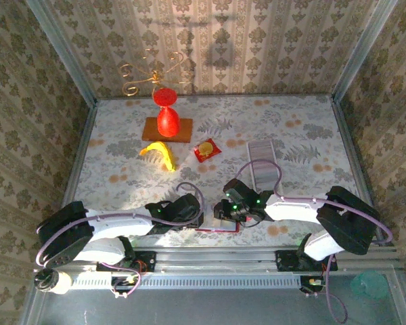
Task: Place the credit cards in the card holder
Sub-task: Insert the credit card into the card slot.
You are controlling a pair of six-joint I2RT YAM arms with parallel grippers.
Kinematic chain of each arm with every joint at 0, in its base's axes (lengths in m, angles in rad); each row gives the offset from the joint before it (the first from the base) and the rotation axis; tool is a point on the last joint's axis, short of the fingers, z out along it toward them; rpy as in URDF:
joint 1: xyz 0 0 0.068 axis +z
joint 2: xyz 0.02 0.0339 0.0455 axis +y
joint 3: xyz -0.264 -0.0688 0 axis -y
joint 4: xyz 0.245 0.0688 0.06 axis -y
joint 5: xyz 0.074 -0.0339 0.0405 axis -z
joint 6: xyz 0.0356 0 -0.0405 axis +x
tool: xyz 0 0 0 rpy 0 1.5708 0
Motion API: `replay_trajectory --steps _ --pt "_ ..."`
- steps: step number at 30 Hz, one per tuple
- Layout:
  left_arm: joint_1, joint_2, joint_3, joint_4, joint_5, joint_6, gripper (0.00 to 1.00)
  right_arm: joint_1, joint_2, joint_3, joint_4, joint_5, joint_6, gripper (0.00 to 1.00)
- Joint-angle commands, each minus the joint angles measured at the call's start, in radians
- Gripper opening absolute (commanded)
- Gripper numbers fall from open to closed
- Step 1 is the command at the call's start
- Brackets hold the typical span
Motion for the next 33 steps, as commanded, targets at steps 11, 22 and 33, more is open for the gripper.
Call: replay_trajectory --steps 11,22,33 --pt "-0.013 0.011 -0.009 -0.004 -0.001 -0.013 0.28 0.025 0.066 0.067 -0.021 0.017 -0.014 0.21" --pt "-0.013 0.003 -0.02 0.003 -0.005 -0.025 0.28 0.047 0.081 0.094 -0.005 0.01 0.001 0.19" --pt "-0.013 -0.001 -0.09 0.184 0.058 -0.082 0.28 0.049 0.088 0.077 0.027 0.015 0.033 0.17"
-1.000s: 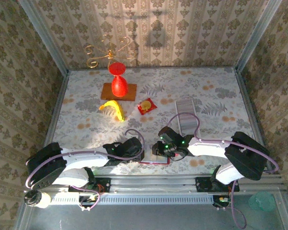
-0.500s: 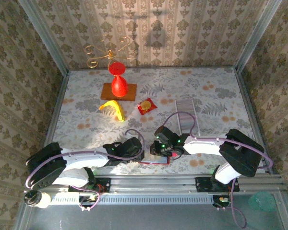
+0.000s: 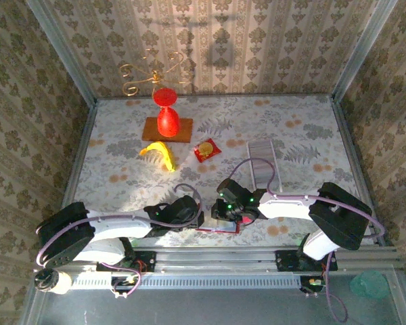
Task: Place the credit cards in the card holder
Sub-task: Insert the credit card into the card slot.
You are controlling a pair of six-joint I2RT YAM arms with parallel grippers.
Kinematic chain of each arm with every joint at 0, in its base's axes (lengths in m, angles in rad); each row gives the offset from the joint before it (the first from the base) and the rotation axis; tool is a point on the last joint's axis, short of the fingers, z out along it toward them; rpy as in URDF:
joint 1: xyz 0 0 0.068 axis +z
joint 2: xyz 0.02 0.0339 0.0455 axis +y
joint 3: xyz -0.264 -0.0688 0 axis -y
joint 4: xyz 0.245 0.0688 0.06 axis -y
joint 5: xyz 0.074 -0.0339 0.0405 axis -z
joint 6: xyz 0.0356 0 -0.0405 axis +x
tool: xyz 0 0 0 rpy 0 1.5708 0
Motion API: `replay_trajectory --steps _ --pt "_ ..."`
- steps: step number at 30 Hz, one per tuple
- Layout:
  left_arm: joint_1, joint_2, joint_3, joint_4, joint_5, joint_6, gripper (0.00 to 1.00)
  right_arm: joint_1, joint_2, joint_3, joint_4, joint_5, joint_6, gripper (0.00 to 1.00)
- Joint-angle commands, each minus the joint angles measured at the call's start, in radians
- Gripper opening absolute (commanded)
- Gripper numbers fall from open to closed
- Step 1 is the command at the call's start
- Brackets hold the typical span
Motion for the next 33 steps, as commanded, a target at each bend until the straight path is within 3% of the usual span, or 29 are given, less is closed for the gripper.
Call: replay_trajectory --steps 1,22,33 --pt "-0.012 0.001 -0.027 0.054 0.05 -0.03 0.28 0.017 0.02 0.011 0.046 -0.002 0.02 0.17" --pt "-0.016 -0.098 -0.1 0.128 0.033 -0.069 0.29 0.019 0.025 -0.012 0.108 0.005 0.072 0.15" --pt "-0.018 -0.073 -0.08 0.109 0.033 -0.059 0.32 0.02 0.014 0.004 0.088 0.001 0.055 0.17"
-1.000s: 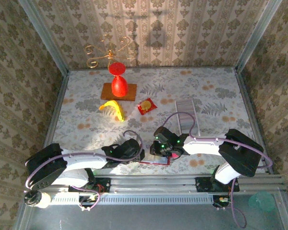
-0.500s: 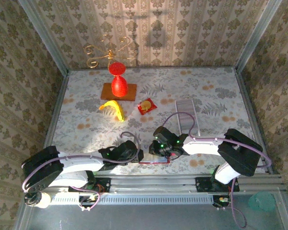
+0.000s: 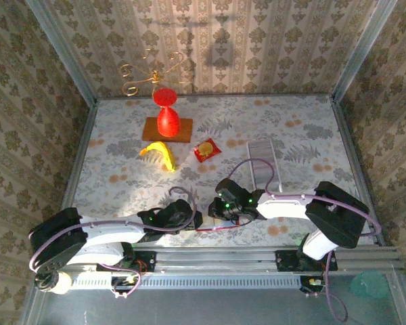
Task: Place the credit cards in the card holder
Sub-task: Insert the credit card into the card slot, then flip over the card slot in the card holder.
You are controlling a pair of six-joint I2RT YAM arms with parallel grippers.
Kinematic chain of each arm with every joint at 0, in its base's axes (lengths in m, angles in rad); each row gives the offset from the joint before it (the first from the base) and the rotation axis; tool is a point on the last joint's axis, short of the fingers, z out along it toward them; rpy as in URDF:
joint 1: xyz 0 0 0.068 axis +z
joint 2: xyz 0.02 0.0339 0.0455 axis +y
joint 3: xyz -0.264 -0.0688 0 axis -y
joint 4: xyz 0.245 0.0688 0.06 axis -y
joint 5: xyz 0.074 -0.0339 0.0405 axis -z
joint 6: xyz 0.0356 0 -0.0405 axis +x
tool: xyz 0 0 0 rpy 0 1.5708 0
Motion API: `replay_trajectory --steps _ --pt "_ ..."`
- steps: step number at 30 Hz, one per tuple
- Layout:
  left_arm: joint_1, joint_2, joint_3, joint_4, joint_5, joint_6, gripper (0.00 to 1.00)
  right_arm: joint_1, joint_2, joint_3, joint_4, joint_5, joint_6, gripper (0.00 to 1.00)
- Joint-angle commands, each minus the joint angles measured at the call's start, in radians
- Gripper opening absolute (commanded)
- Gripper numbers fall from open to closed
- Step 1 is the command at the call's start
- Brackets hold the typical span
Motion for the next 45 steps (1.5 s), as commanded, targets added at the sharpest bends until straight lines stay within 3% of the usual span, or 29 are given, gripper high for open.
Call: replay_trajectory --steps 1,8,16,45 --pt "-0.013 0.01 0.015 0.004 0.023 0.001 0.32 0.013 -0.017 0.011 -0.019 0.015 -0.016 0.19" --pt "-0.012 0.021 0.054 -0.121 -0.01 0.031 0.32 0.013 -0.119 0.045 -0.205 0.112 -0.09 0.32" --pt "-0.012 0.027 0.061 -0.145 -0.017 0.041 0.32 0.013 -0.217 0.0 -0.313 0.19 -0.086 0.36" --pt "-0.013 0.059 0.078 -0.152 -0.001 0.043 0.3 0.039 -0.069 -0.018 -0.321 0.189 -0.064 0.39"
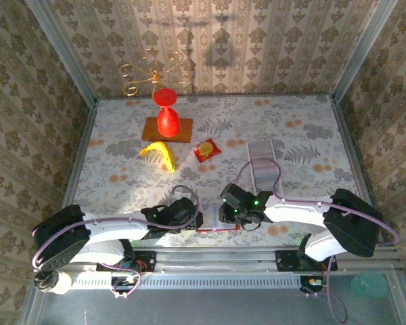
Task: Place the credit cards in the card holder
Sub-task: Flip over the card slot in the card holder.
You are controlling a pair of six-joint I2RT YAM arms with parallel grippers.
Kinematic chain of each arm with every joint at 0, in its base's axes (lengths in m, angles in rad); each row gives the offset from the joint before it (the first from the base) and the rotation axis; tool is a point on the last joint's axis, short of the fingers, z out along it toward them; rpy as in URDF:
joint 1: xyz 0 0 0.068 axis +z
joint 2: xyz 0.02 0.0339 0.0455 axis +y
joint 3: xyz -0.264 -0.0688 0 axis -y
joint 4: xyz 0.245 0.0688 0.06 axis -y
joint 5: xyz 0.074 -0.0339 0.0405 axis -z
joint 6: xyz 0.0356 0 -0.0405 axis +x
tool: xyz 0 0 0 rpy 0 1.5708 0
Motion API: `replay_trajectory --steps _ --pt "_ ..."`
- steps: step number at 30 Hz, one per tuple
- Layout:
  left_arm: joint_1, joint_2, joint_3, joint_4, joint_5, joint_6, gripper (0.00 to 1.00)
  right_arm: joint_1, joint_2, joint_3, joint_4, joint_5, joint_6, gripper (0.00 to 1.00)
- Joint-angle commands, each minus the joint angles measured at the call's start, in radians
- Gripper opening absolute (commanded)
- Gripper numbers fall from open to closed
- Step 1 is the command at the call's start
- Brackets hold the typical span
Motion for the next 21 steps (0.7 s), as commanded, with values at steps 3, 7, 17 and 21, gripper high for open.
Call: replay_trajectory --steps 3,7,17,21 --pt "-0.011 0.017 0.012 -0.046 0.0 0.02 0.3 0.012 0.058 -0.005 0.014 -0.01 0.029 0.39" --pt "-0.011 0.016 0.01 -0.046 -0.002 0.017 0.3 0.013 0.06 -0.004 0.087 -0.037 0.052 0.4" --pt "-0.011 0.015 0.004 -0.041 -0.005 0.014 0.3 0.016 0.056 -0.017 0.225 -0.085 0.1 0.4" --pt "-0.012 0.014 0.004 -0.043 -0.007 0.016 0.28 0.016 0.049 -0.042 0.302 -0.094 0.136 0.39"
